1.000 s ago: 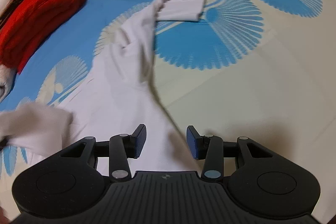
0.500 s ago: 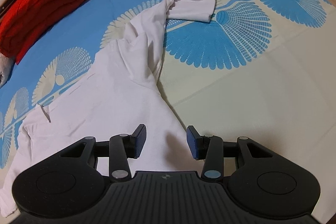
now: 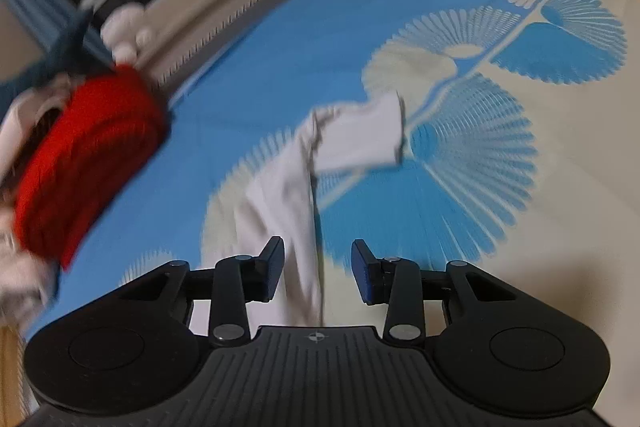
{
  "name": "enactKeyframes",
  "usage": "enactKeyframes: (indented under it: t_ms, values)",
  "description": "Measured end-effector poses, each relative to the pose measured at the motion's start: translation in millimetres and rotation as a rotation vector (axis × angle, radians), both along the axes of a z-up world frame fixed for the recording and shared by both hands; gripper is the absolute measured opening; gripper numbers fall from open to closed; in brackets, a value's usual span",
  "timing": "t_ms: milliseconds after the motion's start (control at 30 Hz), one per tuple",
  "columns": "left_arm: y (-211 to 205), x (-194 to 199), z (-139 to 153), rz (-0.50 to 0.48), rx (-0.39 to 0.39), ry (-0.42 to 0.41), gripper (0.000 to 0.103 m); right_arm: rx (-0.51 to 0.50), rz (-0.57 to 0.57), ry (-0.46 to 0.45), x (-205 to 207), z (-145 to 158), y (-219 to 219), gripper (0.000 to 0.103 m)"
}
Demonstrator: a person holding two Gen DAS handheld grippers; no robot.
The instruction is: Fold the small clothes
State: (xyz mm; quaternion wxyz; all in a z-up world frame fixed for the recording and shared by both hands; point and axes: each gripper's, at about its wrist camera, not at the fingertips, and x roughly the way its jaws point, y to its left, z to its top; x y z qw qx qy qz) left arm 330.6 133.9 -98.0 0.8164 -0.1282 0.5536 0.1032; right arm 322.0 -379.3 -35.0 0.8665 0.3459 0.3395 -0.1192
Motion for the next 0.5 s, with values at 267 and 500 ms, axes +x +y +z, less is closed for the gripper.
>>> enactKeyframes:
  t_ms: [267,500]
  values:
    - [-14.5,9.5,9.9,-0.034,-0.037,-0.034,0.047,0.133,-0.082,-0.061,80.6,-54.9,-47.5,0.04]
    - [-8.7,25.1,11.6,-0.025,-0.048,-0.022,0.047,0.194,-0.105,-0.055,163.6,-81.7,-60.1,0.04]
